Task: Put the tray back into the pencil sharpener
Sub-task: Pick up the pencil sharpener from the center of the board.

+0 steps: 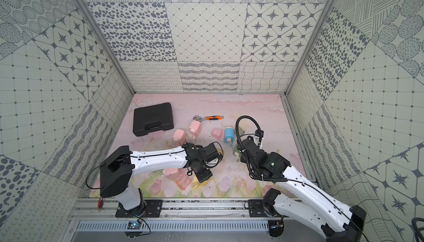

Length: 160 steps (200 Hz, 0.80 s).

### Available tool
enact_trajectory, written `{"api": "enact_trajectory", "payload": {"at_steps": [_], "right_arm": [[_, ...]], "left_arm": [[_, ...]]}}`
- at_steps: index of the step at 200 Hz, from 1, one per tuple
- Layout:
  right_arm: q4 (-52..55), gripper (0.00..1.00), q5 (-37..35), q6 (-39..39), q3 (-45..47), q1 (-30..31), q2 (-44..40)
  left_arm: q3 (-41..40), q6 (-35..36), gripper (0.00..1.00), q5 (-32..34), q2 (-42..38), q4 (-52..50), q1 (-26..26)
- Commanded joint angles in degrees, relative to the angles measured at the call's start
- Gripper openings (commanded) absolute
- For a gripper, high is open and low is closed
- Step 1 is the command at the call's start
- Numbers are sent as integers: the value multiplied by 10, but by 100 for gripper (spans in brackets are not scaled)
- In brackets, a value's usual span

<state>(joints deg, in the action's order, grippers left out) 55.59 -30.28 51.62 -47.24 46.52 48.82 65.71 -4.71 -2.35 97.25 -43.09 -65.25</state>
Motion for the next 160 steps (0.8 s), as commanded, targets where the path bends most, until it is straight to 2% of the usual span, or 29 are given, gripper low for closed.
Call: {"api": "enact_trajectory", "payload": {"at_steps": [1, 39, 59, 73, 95, 128, 160], "right_arm": [[3, 50, -8, -4, -19, 1, 4], [-1, 49, -3, -2, -18, 1, 6], [-6, 49, 10, -1, -17, 1, 12], [-7, 49, 21, -6, -20, 1, 17], [-13, 49, 29, -20, -21, 1, 24], [-38, 49, 25, -45, -21, 0, 37], [-68, 49, 36, -53, -21, 0, 65]], "left_arm": [[-2, 12, 51, -20, 2, -31, -4], [-2, 16, 33, -12, -14, -44, -4], [-1, 39, 27, 7, -41, -53, -4], [1, 81, 22, 15, -67, -54, -2], [-17, 201, 8, 4, -127, -36, 16], [-12, 295, 5, -47, -177, -41, 93], [31, 355, 5, -38, -121, -96, 153]]}}
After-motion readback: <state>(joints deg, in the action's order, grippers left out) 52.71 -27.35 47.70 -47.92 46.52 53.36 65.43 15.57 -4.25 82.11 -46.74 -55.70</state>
